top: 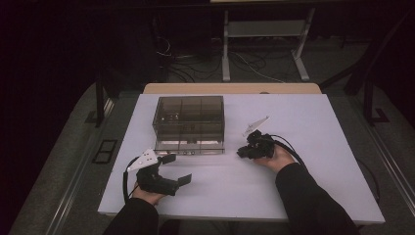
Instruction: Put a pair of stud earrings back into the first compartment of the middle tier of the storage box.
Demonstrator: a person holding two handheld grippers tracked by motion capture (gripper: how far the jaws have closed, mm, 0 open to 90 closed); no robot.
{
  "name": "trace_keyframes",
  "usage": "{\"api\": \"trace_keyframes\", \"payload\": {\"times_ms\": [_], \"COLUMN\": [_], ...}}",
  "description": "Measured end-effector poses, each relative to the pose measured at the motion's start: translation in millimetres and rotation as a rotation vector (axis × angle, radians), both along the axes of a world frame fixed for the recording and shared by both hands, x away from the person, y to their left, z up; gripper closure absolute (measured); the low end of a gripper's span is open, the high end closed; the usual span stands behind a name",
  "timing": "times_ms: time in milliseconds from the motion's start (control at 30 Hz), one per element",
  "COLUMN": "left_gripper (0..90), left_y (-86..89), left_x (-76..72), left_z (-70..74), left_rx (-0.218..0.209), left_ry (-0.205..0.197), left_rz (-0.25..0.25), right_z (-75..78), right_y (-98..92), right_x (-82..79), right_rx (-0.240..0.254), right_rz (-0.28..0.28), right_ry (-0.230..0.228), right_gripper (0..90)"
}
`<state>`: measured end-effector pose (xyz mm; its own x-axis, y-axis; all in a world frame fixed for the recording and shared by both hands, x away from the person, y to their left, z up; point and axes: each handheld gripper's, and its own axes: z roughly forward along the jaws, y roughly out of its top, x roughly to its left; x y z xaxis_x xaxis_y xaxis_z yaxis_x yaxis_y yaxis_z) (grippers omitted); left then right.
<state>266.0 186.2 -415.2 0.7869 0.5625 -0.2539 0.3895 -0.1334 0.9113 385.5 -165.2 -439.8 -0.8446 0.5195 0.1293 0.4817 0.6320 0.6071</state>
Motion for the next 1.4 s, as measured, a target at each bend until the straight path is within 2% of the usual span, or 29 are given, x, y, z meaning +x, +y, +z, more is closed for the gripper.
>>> {"api": "trace_keyframes", "payload": {"times_ms": [133, 367, 633, 933, 1167, 1400], "left_gripper": [0.0, 0.0, 0.0, 0.0, 0.0, 0.0], "left_y": [-0.1, -0.6, -0.5, -0.4, 0.0, 0.2], "left_x": [0.3, 0.3, 0.0, 0.0, 0.0, -0.5], "left_z": [-0.2, -0.2, -0.2, -0.2, 0.0, 0.2], "left_rx": [0.002, 0.004, 0.004, 0.004, 0.003, -0.001], "left_ry": [0.000, 0.000, 0.001, 0.001, 0.000, 0.000], "left_rz": [0.000, -0.002, -0.001, -0.002, -0.002, 0.000], "right_z": [5.5, 29.1, 54.9, 85.5, 98.2, 104.5], "right_y": [-0.3, 5.3, 18.9, 44.9, 67.7, 93.7], "right_x": [-1.3, -4.0, -5.0, -5.3, -2.5, 0.2], "right_rx": [0.018, 0.060, 0.065, 0.077, 0.078, 0.077], "right_rz": [0.002, 0.033, 0.114, 0.186, 0.234, 0.282], "right_ry": [-0.006, -0.019, -0.042, -0.069, -0.092, -0.094], "right_gripper": [79.2, 79.2, 79.2, 79.2, 79.2, 79.2]}}
